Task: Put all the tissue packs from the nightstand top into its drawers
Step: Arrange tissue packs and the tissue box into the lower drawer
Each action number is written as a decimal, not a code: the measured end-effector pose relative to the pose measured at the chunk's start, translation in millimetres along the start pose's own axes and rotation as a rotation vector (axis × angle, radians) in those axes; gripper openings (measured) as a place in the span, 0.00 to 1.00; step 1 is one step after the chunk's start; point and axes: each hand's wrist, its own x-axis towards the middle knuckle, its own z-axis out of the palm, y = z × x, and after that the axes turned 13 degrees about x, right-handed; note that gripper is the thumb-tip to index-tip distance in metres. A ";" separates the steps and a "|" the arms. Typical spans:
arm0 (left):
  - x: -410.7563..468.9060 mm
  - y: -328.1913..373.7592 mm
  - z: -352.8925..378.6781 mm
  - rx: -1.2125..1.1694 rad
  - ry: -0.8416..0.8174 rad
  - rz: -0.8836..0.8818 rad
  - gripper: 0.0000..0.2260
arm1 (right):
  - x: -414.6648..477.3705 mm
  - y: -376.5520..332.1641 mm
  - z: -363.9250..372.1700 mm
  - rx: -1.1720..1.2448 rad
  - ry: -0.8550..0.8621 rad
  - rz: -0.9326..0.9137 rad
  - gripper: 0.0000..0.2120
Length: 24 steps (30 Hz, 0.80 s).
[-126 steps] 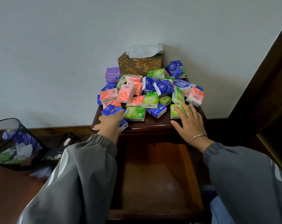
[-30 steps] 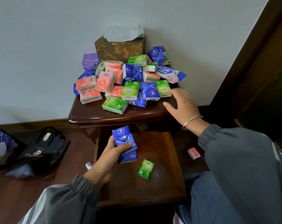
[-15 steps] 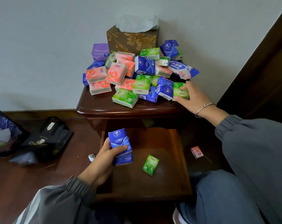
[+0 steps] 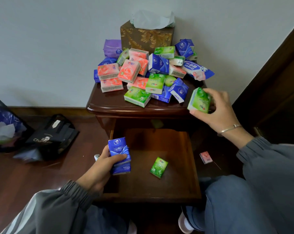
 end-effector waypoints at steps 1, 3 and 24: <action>0.7 -5.9 -2.6 0.016 0.003 -0.024 0.20 | -14.4 -3.5 2.9 0.022 -0.049 -0.020 0.35; 1.8 -17.6 -7.6 0.047 0.002 -0.074 0.19 | -45.2 -6.0 18.9 0.024 -0.197 -0.033 0.35; 39.9 -47.2 -63.0 -0.083 0.304 0.040 0.21 | -115.5 129.5 196.6 -0.463 -0.727 0.251 0.43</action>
